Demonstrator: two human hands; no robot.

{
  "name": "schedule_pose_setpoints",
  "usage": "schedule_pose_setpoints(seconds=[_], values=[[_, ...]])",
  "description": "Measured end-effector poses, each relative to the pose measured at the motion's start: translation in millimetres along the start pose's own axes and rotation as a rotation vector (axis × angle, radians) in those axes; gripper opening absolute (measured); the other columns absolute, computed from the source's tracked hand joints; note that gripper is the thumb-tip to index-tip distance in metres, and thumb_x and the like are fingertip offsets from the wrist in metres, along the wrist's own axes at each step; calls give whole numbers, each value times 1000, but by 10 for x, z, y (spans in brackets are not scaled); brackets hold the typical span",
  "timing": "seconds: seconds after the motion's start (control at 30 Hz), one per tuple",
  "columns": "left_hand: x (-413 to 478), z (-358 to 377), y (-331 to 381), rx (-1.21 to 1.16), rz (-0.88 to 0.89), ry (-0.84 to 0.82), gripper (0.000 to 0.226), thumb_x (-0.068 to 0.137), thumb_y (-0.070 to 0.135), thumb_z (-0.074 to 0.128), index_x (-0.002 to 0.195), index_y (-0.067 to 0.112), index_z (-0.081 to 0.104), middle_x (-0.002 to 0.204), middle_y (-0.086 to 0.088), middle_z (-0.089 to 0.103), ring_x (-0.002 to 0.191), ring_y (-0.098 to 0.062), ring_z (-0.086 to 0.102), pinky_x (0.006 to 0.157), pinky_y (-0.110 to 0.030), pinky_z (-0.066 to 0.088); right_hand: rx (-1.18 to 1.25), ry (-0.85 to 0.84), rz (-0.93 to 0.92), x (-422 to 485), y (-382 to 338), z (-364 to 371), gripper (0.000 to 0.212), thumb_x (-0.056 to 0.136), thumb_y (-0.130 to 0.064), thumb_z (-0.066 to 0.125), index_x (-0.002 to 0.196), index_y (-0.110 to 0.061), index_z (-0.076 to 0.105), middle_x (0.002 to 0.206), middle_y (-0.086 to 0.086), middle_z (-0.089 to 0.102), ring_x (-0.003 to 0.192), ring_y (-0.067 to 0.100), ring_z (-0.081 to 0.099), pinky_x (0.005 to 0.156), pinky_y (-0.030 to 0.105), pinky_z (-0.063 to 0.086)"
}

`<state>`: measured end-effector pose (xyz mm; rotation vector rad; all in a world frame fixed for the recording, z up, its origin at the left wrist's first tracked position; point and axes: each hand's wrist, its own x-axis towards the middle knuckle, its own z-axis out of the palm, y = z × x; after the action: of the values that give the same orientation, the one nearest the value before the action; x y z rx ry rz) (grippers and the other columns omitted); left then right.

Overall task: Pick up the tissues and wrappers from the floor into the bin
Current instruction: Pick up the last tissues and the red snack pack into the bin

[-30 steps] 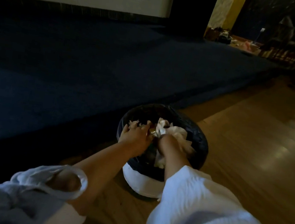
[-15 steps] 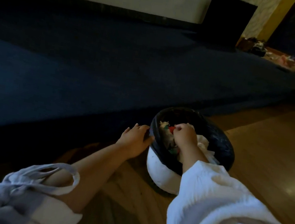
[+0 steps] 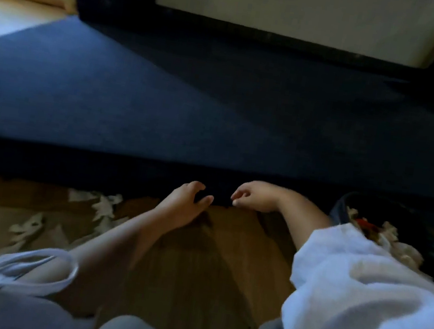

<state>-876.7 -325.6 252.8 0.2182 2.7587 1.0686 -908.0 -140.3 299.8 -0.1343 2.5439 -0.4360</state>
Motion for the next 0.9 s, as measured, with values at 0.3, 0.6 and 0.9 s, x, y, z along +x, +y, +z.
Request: schedule_pose_setpoints(seconds=[0.3, 0.6, 0.9], values=[[-327, -301, -1252, -73, -322, 94, 49, 94, 34, 49, 137, 14, 39, 137, -8, 46, 121, -18, 50, 98, -30, 46, 31, -115, -242, 900, -1324, 323, 31, 94, -30, 50, 122, -18, 55, 121, 7, 60, 103, 22, 60, 75, 30, 49], [-471, 25, -2703, -169, -679, 145, 42, 94, 34, 48, 131, 14, 45, 135, -5, 48, 120, -17, 49, 89, -23, 40, -21, -161, -308, 2415, -1542, 1944, 36, 90, -29, 57, 124, -15, 55, 127, 6, 56, 113, 20, 56, 93, 30, 49], [-853, 161, -3632, -235, -903, 357, 47, 92, 38, 50, 134, 18, 42, 140, -5, 41, 129, -19, 40, 103, -32, 35, -134, -202, -559, 3065, -1797, 3178, 109, 57, -64, 73, 141, -49, 5, 156, 2, -10, 144, 31, -7, 116, 50, 16]])
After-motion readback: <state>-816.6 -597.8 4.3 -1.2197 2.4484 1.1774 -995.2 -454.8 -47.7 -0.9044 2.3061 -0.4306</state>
